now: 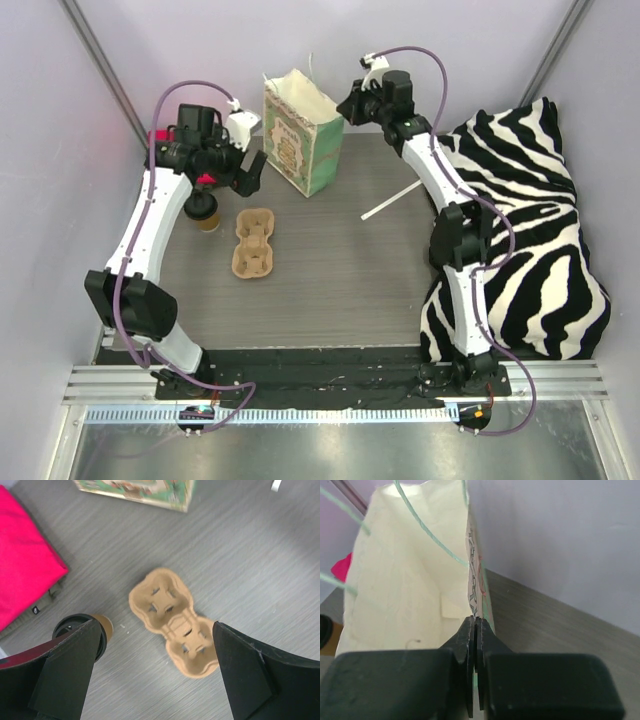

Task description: Pack the takeout coffee

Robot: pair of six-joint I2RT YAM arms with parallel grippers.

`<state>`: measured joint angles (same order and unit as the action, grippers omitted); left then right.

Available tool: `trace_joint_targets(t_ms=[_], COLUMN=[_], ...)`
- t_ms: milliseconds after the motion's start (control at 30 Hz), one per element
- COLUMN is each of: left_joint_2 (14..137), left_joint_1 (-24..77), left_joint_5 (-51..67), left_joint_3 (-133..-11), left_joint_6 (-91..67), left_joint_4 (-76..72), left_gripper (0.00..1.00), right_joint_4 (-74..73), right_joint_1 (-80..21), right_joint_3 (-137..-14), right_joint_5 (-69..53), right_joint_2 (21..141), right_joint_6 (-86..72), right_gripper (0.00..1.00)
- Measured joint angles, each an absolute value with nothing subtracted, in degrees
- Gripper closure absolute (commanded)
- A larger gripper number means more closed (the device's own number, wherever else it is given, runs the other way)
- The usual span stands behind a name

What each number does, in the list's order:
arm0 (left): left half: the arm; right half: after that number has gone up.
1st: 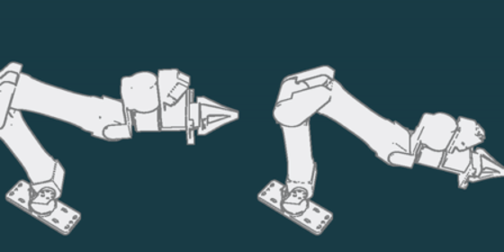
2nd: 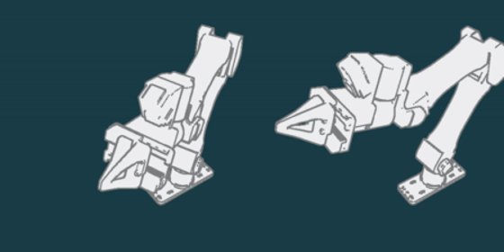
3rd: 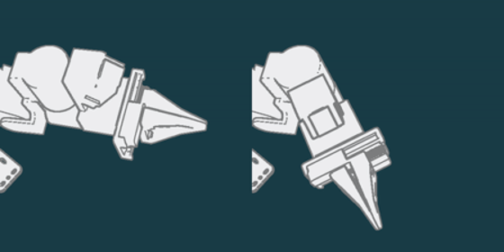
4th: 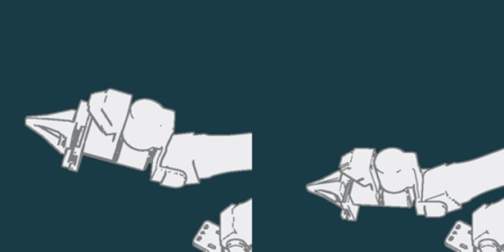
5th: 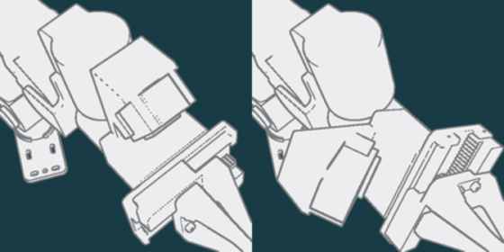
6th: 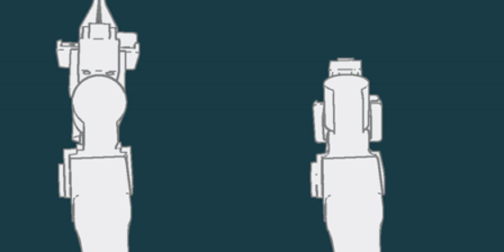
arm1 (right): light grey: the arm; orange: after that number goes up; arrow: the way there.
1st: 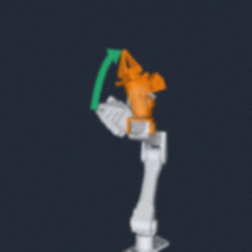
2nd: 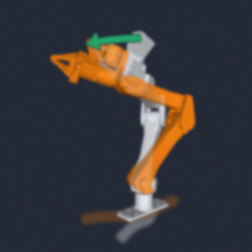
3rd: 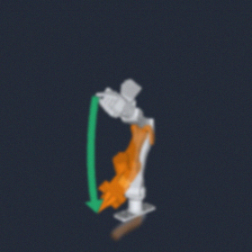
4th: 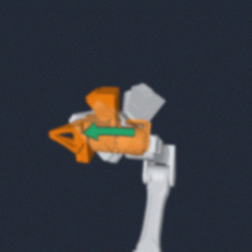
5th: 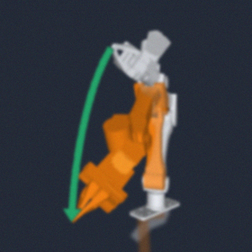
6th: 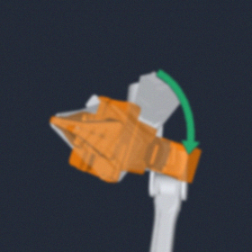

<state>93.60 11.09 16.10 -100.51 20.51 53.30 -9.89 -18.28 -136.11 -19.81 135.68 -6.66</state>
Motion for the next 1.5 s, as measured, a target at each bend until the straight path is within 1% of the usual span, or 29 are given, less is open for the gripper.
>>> trace_joint_targets(t_ms=[133, 367, 467, 567, 600, 633, 667, 733, 767, 833, 867, 967, 1067, 1233, 1367, 1500], left_joint_2=[92.3, 84.0, 80.4, 79.2, 79.2, 79.2, 79.3, 79.5, 79.6, 79.7, 79.8, 79.7, 79.7, 79.3, 78.6, 75.5], left_joint_1=[10.7, 10.7, 10.7, 10.7, 10.7, 10.7, 10.7, 10.7, 10.7, 10.7, 10.7, 10.7, 10.7, 10.6, 10.6, 10.6], left_joint_5=[16.6, 17.1, 17.7, 18.2, 18.3, 18.4, 18.7, 19.6, 20.3, 22.1, 22.9, 26.0, 28.5, 31.1, 33.1, 34.6], left_joint_3=[-102.4, -100.4, -98.4, -96.6, -96.0, -95.5, -94.8, -93.6, -93.2, -92.8, -92.7, -92.7, -92.7, -93.8, -96.5, -96.8], left_joint_6=[15.0, 8.3, 6.8, 5.3, 4.8, 4.4, 3.6, 2.3, 1.5, 0.3, 0.0, -1.2, -1.8, -3.1, -4.1, -5.4], left_joint_4=[51.7, 48.2, 47.1, 46.4, 46.2, 46.0, 46.1, 46.1, 46.1, 46.1, 46.1, 46.2, 46.7, 48.3, 50.0, 51.3], left_gripper=[0.00, 0.00, 0.00, 0.00, 0.00, 0.00, 0.00, 0.00, 0.00, 0.00, 0.00, 0.00, 0.00, 0.00, 0.00, 0.00], right_joint_4=[-12.7, -16.2, -17.2, -20.0, -20.9, -21.8, -22.3, -23.4, -24.1, -25.9, -26.3, -28.2, -29.2, -29.2, -28.2, -26.9], right_joint_1=[-18.2, -19.0, -21.5, -25.5, -26.9, -27.9, -28.8, -29.6, -29.6, -29.5, -29.4, -29.3, -29.3, -29.3, -29.3, -29.3], right_joint_3=[-124.0, -98.8, -87.8, -79.3, -77.3, -76.1, -74.7, -72.0, -71.0, -70.3, -70.3, -71.9, -75.7, -84.3, -91.3, -94.5], right_joint_5=[-19.3, -19.7, -19.3, -18.4, -18.1, -17.9, -17.9, -18.0, -17.9, -17.5, -17.2, -16.5, -16.3, -17.3, -19.9, -22.4], right_joint_2=[124.9, 98.8, 88.0, 80.4, 78.8, 77.8, 76.9, 74.9, 74.0, 72.5, 71.9, 70.4, 70.0, 70.6, 73.6, 77.4], right_joint_6=[-10.5, -18.8, -22.7, -26.2, -27.3, -28.0, -28.9, -30.6, -30.8, -30.9, -30.6, -28.5, -25.6, -20.2, -16.6, -15.6], right_gripper=[0.99, 0.99, 0.99, 0.98, 0.91, 0.82, 0.69, 0.58, 0.46, 0.34, 0.27, 0.20, 0.17, 0.16, 0.15, 0.15])
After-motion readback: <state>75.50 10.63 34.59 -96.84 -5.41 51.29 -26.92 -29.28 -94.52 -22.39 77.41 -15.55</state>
